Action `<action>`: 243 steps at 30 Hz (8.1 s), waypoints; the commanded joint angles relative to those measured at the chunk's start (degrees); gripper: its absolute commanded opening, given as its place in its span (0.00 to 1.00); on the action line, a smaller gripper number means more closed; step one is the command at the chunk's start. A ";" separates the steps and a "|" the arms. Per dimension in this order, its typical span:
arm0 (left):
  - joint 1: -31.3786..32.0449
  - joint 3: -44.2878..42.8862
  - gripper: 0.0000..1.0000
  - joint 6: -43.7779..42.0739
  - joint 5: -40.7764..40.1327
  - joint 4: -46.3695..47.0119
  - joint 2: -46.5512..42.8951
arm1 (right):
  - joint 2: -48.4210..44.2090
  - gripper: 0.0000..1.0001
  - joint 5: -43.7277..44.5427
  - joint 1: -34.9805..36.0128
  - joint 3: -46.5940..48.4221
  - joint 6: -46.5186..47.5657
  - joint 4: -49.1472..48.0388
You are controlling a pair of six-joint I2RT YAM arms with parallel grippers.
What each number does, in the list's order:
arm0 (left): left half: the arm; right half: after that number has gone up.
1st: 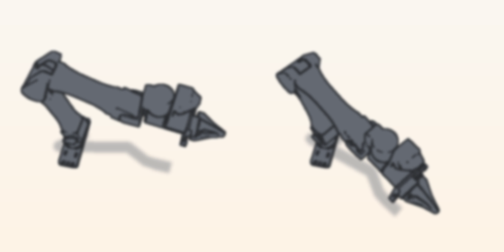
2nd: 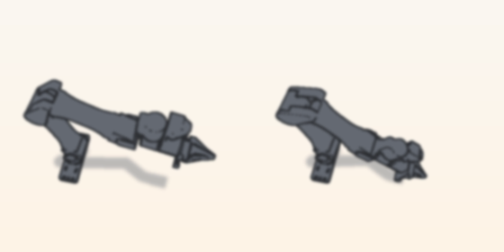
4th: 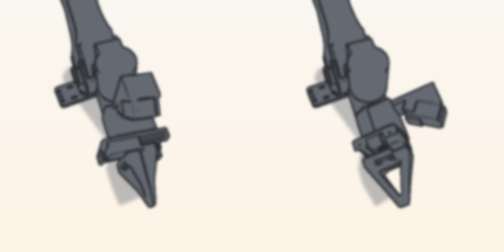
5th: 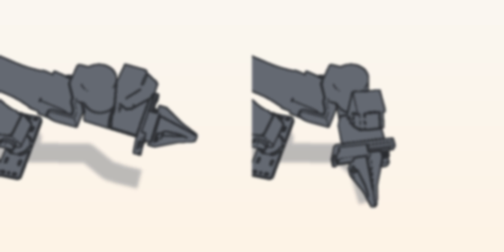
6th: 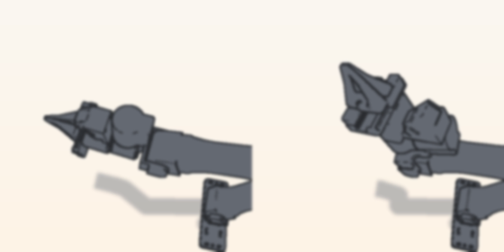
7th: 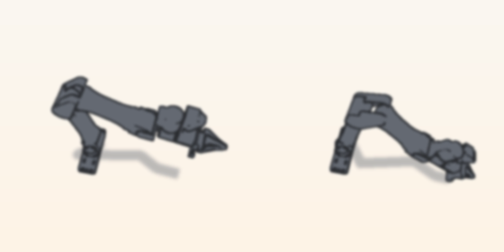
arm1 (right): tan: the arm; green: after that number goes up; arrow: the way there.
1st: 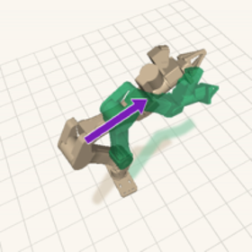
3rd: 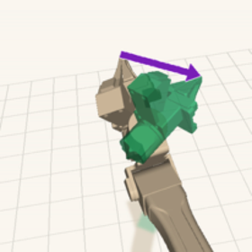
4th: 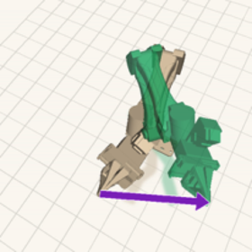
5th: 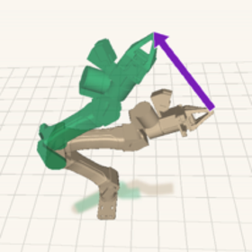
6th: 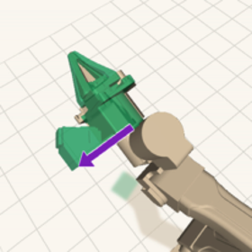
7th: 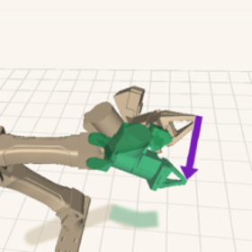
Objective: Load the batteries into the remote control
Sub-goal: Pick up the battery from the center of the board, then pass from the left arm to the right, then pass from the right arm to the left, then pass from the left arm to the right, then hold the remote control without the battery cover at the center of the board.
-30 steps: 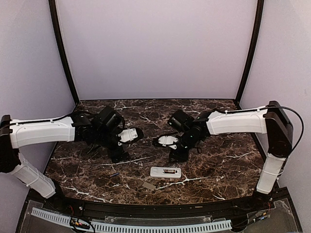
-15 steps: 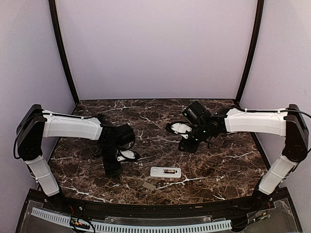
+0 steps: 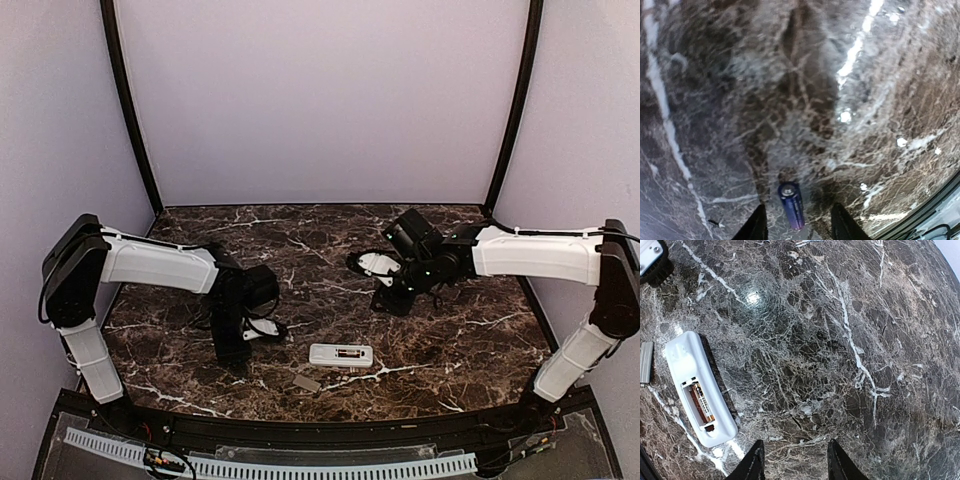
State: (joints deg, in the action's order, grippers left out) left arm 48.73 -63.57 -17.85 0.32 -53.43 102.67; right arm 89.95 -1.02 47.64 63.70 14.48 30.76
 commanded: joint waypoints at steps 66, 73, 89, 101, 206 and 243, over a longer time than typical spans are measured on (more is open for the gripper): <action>6.95 12.65 0.00 17.94 25.05 85.37 -40.52 | -17.29 0.39 -18.67 13.76 7.96 3.58 -25.14; 11.02 6.85 0.00 -0.68 5.63 67.64 -39.31 | -11.01 0.41 0.57 13.83 21.57 -17.62 -10.89; 11.21 1.14 0.00 8.19 -4.81 61.27 -33.69 | -6.79 0.37 13.13 19.27 25.88 -27.95 -13.80; 11.21 0.37 0.00 8.40 -5.22 59.66 -32.74 | -3.73 0.27 12.73 19.30 25.07 -28.34 -14.02; 11.21 4.16 0.00 -18.96 5.61 61.77 -32.46 | -6.12 0.30 -37.57 2.17 22.29 -38.39 -1.12; 11.04 12.65 0.90 -13.96 15.41 49.36 -13.32 | -5.82 0.00 -28.92 -1.67 -16.80 -54.77 -27.95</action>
State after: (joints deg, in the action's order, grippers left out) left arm 59.79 -51.44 -33.39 12.86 -1.74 85.32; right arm 82.72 -31.40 46.06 52.16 -34.94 15.55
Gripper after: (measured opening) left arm 0.908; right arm 0.052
